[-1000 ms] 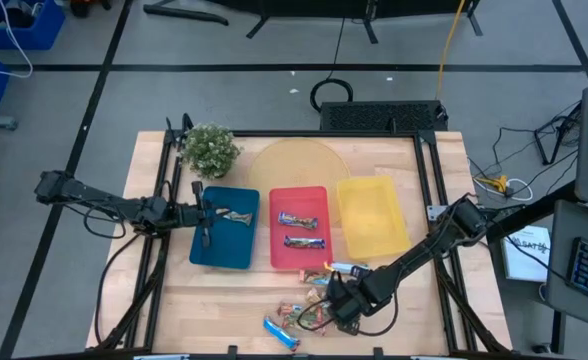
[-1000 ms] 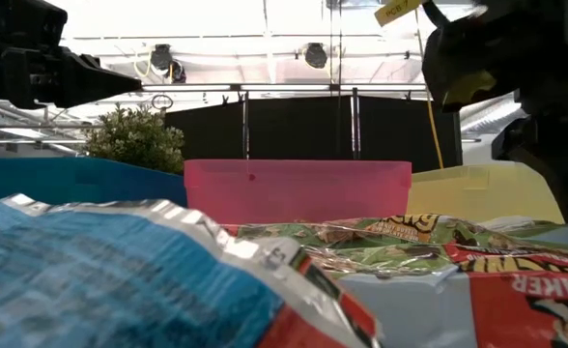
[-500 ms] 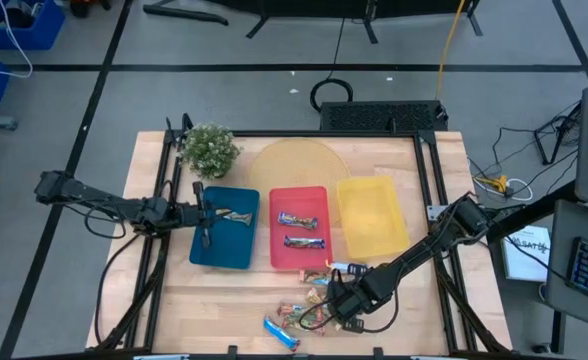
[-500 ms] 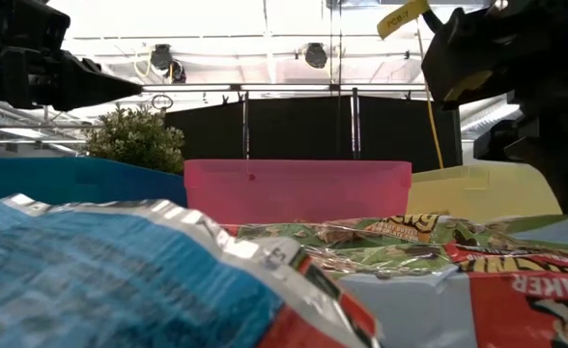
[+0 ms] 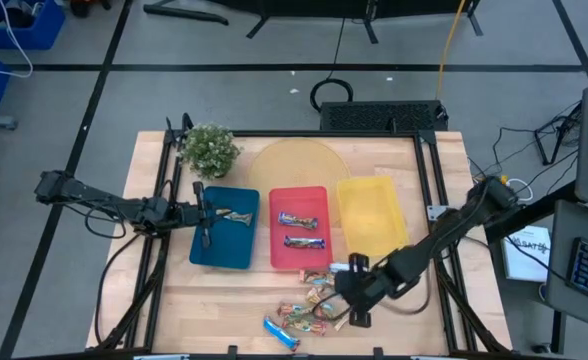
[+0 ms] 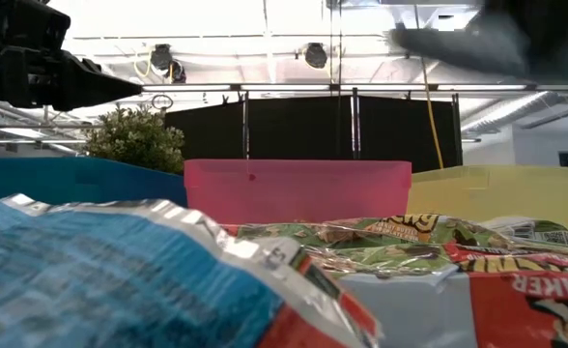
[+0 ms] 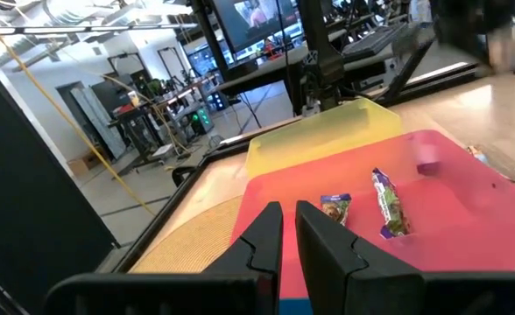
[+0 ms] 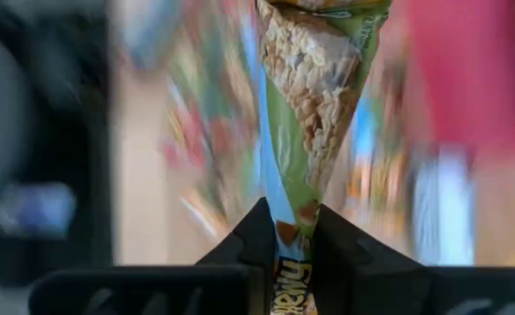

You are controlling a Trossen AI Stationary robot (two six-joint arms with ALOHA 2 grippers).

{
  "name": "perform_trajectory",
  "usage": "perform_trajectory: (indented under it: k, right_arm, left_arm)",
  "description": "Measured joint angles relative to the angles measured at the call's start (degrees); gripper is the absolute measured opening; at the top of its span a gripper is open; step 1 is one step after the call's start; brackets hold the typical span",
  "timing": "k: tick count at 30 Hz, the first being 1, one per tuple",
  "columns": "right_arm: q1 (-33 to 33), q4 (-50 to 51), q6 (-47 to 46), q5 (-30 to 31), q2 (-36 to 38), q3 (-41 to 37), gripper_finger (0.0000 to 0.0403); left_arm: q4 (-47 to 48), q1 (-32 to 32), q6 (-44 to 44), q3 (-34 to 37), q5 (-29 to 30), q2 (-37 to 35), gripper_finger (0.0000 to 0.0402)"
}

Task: Pick and place Granola Bars by type
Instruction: Put the yellow granola bar into the blue bin

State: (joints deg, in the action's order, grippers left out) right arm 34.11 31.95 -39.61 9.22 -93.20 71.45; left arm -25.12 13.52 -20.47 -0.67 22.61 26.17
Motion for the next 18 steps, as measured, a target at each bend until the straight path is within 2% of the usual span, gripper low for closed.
perform_trajectory:
  k: [3,5,9,12,15,18]
  right_arm:
    - [-3.11,-4.26,3.89,6.31,4.37,0.2,0.0036]
    - [-6.76,-6.98,7.28,6.18,5.62,0.18,0.0039]
    - [-16.27,-8.15,13.93,-2.38,4.23,1.93,0.0035]
    - [-23.01,-8.1,19.64,-9.08,-0.81,5.6,0.0031]
    - [-27.7,-7.09,26.71,-13.97,-7.44,11.9,0.0034]
    - [-30.13,-5.33,34.17,-16.24,-14.22,20.58,0.0035]
  left_arm:
    - [-1.2,0.01,-0.28,0.02,0.43,0.02,0.0044]
    - [-3.81,0.04,-0.38,0.02,2.97,0.0,0.0044]
    - [-9.25,0.02,-0.39,-0.02,12.29,-0.04,0.0044]
    - [-9.74,0.0,-0.48,-0.06,18.6,-0.2,0.0044]
    - [-10.87,0.03,-1.82,-0.04,22.36,-0.42,0.0044]
    - [-14.29,0.74,-4.63,-0.04,24.51,-0.48,0.0044]
